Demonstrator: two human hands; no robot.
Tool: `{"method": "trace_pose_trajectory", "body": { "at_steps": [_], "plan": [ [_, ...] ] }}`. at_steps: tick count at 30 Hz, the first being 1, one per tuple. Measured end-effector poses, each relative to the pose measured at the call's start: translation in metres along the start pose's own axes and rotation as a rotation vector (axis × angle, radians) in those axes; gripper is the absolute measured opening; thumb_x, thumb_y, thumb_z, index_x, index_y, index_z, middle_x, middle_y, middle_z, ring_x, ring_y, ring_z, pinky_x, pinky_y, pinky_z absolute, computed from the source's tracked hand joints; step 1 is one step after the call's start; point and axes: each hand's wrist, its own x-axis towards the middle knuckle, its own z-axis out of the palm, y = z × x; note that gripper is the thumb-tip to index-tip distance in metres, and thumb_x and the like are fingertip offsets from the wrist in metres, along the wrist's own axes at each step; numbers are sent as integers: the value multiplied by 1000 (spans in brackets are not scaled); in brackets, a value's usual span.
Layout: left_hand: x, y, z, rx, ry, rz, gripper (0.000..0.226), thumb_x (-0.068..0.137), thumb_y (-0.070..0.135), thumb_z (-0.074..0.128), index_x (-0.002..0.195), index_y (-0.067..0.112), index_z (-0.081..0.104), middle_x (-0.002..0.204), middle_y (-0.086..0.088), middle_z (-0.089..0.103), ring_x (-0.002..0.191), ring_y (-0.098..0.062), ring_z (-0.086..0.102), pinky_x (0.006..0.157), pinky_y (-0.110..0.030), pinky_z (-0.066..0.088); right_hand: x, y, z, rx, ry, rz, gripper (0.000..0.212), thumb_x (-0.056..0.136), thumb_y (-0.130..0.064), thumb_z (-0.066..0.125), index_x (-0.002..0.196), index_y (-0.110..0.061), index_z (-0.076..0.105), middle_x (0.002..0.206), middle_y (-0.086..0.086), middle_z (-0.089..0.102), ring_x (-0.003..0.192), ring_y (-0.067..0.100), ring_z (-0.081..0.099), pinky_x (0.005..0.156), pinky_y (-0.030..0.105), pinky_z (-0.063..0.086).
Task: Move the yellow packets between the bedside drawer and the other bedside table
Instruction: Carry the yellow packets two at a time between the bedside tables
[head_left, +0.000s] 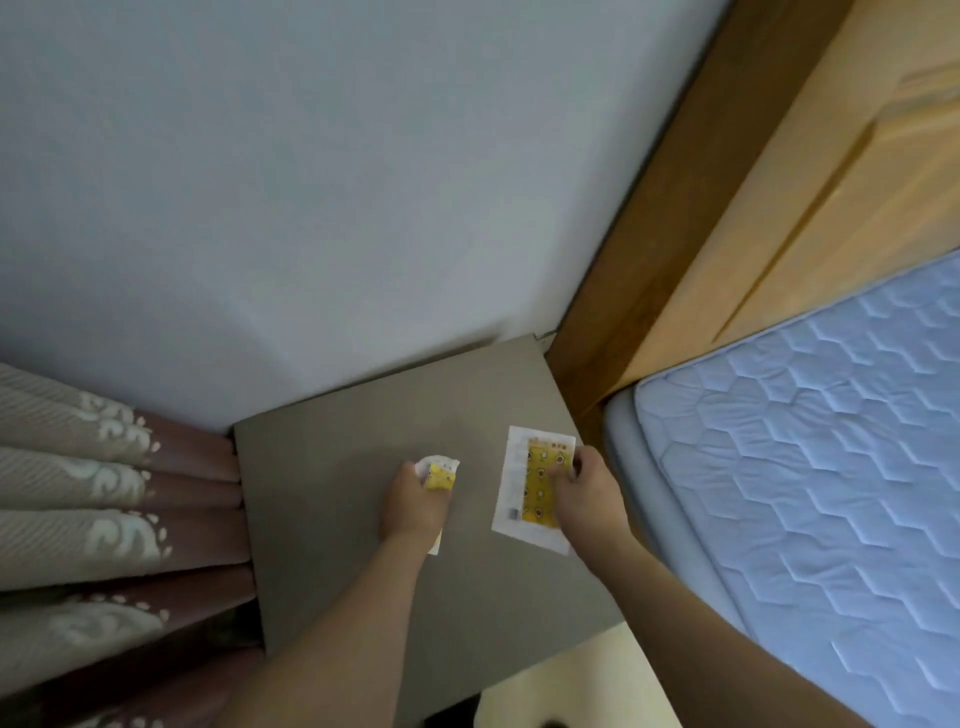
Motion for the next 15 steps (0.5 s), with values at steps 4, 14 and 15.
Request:
{"method": "trace_pose_trajectory", "body": {
  "at_steps": [4, 14, 15],
  "plan": [
    [-62, 64, -13, 8, -88, 104, 10, 84, 23, 59, 90, 15, 57, 91, -6, 65, 84, -29, 63, 66, -31, 47, -47, -8, -70, 95, 84, 97, 10, 96, -17, 45, 99, -24, 52, 98, -1, 61, 89, 19, 61, 80, 41, 55],
    [-287, 238, 13, 106, -280, 645, 10, 81, 15, 64, 82, 9, 56, 75, -3, 56, 76, -31, 57, 65, -37, 46, -216, 69, -302, 443, 531, 176, 14, 95, -13, 52, 107, -18, 56, 90, 4, 65, 77, 27, 66, 70, 43, 57],
    [-317, 251, 25, 124, -306, 703, 11, 82, 17, 64, 85, 9, 57, 79, -3, 58, 77, -31, 58, 66, -37, 47, -237, 88, -327, 466, 584, 184, 15, 94, -12, 52, 107, -18, 56, 89, 4, 65, 73, 28, 65, 67, 41, 56]
  ]
}}
